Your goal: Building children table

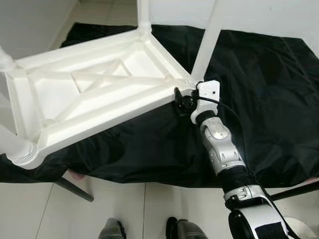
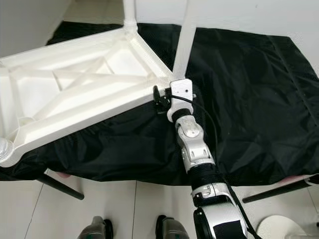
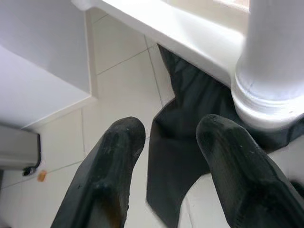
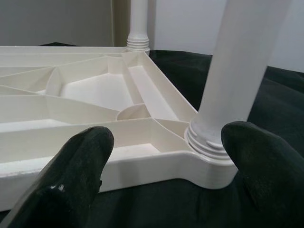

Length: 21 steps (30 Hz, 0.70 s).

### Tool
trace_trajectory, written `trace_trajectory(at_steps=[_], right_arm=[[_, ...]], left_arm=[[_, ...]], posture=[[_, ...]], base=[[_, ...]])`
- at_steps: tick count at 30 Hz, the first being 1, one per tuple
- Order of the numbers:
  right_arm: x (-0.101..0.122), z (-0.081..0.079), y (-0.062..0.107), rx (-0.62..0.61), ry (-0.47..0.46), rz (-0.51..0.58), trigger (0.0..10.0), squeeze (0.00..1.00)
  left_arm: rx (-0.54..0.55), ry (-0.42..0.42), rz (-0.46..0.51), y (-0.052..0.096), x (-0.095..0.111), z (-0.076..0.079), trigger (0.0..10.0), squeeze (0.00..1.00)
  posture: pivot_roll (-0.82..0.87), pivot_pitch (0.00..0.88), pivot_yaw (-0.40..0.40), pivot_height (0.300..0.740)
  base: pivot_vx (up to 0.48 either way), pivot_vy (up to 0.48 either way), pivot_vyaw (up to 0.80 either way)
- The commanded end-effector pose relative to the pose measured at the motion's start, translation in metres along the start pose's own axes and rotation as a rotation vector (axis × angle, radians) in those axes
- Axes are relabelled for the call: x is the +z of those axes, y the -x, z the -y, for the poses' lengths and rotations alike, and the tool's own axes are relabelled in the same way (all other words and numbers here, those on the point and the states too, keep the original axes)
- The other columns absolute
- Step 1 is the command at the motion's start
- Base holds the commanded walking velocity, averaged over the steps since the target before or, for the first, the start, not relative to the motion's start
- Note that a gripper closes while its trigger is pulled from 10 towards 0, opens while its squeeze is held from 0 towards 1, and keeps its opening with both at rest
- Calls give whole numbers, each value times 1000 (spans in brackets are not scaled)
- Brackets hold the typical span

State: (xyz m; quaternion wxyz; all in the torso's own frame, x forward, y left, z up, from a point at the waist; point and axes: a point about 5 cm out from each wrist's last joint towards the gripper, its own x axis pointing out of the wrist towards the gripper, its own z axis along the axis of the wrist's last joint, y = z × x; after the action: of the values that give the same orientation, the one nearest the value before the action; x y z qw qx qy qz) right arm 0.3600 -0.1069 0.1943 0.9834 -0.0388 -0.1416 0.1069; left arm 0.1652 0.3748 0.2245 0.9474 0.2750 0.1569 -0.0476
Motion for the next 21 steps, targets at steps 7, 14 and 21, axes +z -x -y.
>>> trace_trajectory(at_steps=[7, 14, 21], right_arm=[[-8, -3, 5, -13, -6, -24, 10000, 0], [-9, -2, 5, -22, 1, -30, 10000, 0], [-8, 1, 5, -22, 11, -34, 10000, 0]], left_arm=[[239, 100, 114, -25, 0, 10, 10000, 0], [112, 107, 216, -35, 8, 38, 10000, 0], [-22, 76, 307, -34, 25, 61, 10000, 0]], posture=[[72, 150, 12, 740], [64, 173, 4, 740], [59, 198, -6, 740]], base=[[0, 0, 0], [0, 0, 0], [0, 0, 0]])
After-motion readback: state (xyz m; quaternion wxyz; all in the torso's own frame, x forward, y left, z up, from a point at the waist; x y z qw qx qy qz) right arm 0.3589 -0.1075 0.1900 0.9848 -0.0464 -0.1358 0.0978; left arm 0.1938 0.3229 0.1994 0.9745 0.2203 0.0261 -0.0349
